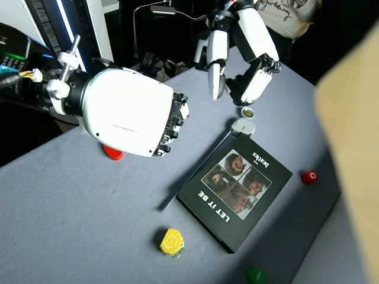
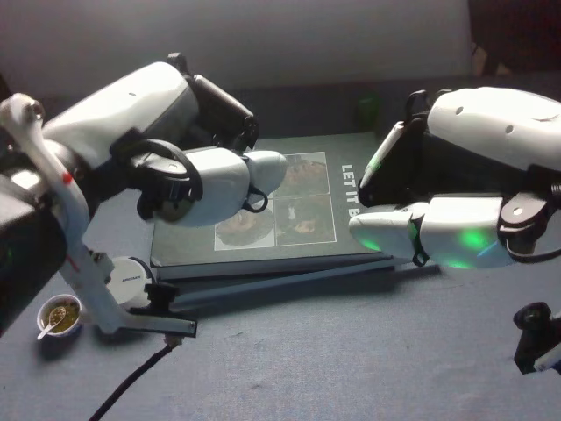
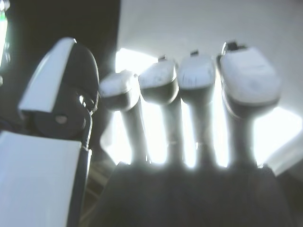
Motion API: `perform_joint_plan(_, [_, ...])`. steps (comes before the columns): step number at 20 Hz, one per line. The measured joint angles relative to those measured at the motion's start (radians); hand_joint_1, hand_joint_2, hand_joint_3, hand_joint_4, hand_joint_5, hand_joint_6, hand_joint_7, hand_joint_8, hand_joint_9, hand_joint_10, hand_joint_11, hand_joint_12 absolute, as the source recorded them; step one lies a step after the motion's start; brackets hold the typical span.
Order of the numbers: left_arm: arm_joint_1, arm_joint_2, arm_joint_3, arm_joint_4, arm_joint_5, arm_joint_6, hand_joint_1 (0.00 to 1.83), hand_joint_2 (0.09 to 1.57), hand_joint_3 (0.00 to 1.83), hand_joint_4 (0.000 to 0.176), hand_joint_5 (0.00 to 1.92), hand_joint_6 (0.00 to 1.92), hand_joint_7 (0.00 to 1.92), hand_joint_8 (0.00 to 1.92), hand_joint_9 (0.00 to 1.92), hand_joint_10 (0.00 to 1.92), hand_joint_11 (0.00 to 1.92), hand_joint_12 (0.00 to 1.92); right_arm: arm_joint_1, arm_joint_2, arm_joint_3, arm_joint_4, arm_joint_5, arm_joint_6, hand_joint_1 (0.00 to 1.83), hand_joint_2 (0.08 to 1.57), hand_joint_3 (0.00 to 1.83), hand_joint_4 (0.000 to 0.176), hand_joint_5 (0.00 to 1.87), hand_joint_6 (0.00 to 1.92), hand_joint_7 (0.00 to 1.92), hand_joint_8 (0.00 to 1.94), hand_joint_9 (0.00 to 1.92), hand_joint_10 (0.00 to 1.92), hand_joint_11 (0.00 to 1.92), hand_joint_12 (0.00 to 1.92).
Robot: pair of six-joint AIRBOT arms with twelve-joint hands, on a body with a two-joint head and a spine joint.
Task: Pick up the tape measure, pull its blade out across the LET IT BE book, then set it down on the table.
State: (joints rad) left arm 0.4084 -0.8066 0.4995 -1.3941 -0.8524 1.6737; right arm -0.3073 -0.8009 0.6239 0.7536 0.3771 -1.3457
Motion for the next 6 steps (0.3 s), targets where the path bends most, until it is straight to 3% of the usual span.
perform_joint_plan(3, [0.035,0.0,-0.003,0.028,-0.019,-0.048,0.7,1.26,0.0,0.176,0.96,1.92,1.04,1.92,1.06,1.92,1.21,1.92,0.022,0.001,0.045,-0.004,-0.068,0.056,0.72,1.44,0.0,0.176,1.23,1.92,1.42,1.94,1.63,1.92,1.87,1.92])
perform_joint_plan(6, [0.056,-0.001,-0.004,0.051,-0.023,-0.072,0.7,1.26,0.0,0.176,0.97,1.92,1.04,1.92,1.07,1.92,1.22,1.92,0.05,0.026,0.087,-0.236,-0.15,0.392,0.73,1.44,0.0,0.176,1.25,1.92,1.42,1.94,1.63,1.92,1.87,1.92])
